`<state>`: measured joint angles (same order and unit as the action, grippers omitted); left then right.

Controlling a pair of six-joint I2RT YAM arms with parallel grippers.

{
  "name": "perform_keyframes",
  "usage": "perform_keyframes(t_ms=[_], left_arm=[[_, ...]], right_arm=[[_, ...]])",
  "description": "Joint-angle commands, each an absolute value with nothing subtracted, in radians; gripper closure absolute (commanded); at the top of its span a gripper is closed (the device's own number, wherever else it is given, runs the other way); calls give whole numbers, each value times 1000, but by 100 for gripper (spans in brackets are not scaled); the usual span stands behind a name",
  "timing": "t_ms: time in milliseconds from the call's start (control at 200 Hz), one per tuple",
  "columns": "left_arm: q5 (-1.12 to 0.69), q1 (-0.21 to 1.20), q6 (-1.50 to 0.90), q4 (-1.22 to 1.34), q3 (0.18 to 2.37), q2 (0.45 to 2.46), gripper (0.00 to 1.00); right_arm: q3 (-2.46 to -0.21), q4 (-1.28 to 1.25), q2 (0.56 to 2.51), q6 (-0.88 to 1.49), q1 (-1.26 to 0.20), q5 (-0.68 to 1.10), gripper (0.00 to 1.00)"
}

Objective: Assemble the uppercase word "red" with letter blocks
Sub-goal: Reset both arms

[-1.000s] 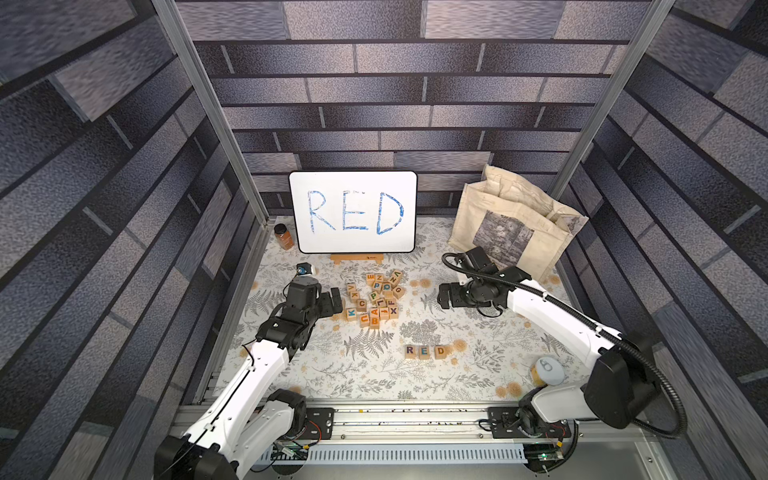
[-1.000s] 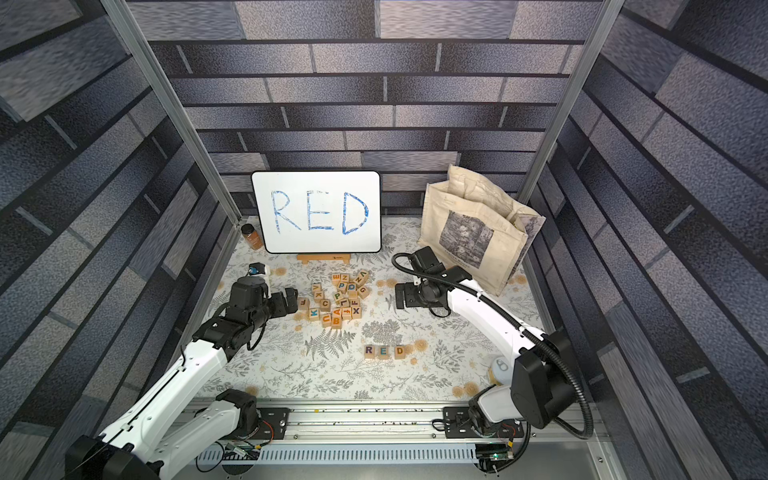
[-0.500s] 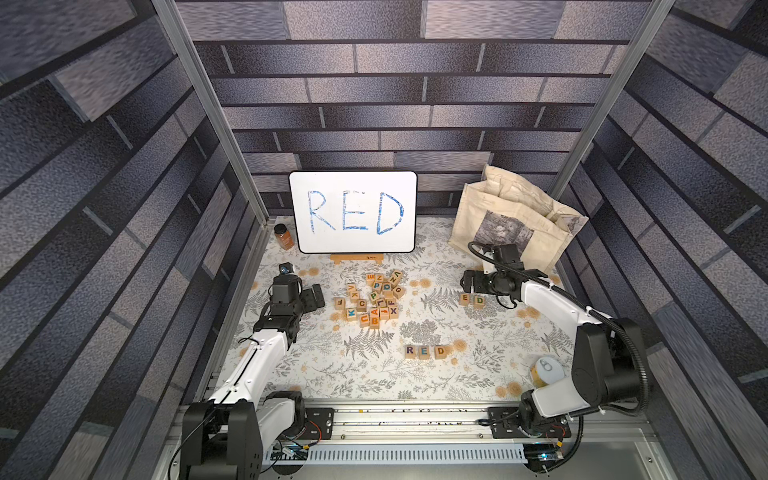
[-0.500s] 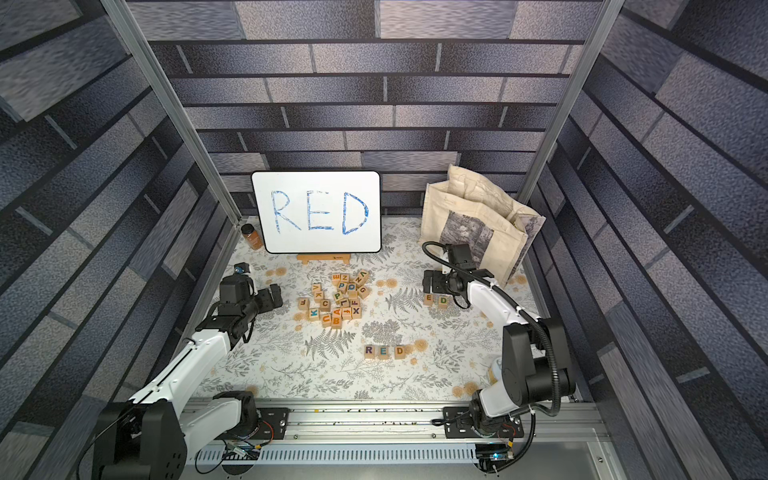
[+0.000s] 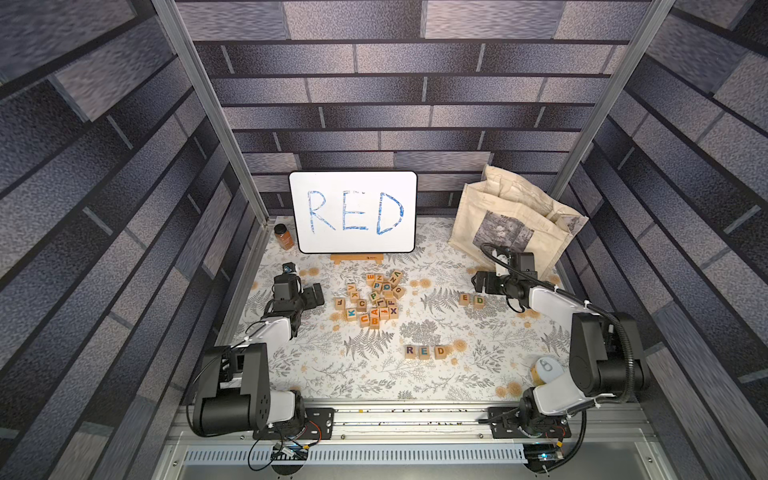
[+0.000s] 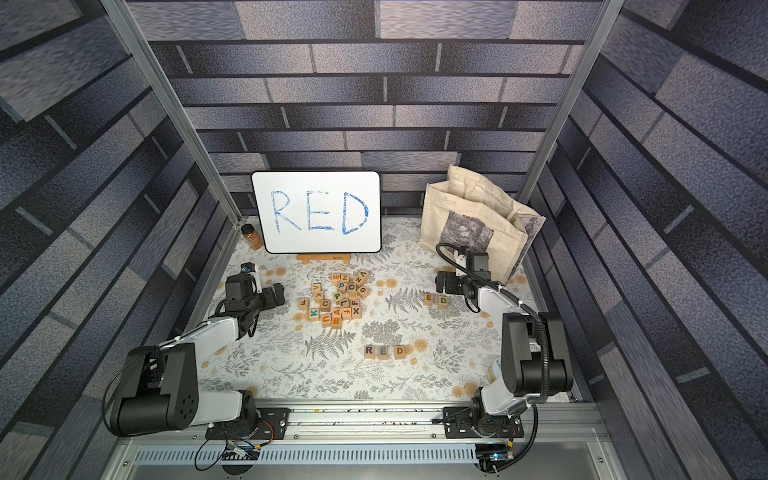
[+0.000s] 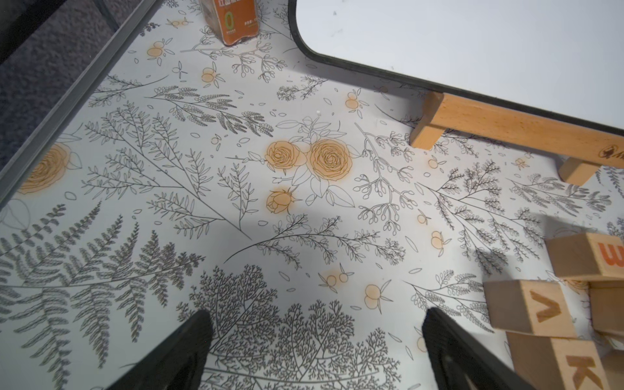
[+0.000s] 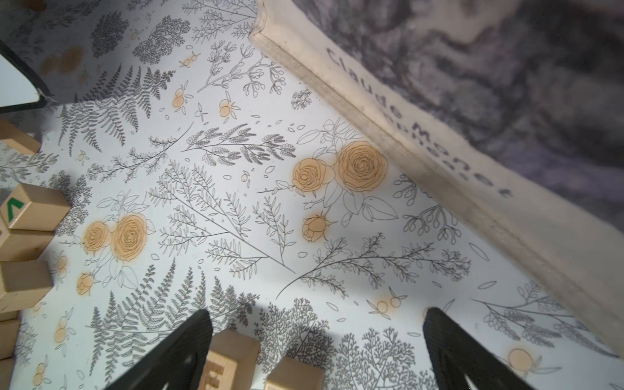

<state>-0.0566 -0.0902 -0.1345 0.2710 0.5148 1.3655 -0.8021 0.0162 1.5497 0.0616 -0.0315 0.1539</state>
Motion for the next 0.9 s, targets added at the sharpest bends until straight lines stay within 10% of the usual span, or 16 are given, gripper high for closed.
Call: perform_keyframes(t_ms=[0,897], left_arm=[[-116,-105,-109,361,528,1381,0],[-67,-75,-27,699,474,1514,0]], right_arm=[[-742,-125,1520,53,-12,126,0],[-436,-720,1474,47,11,-23,0]])
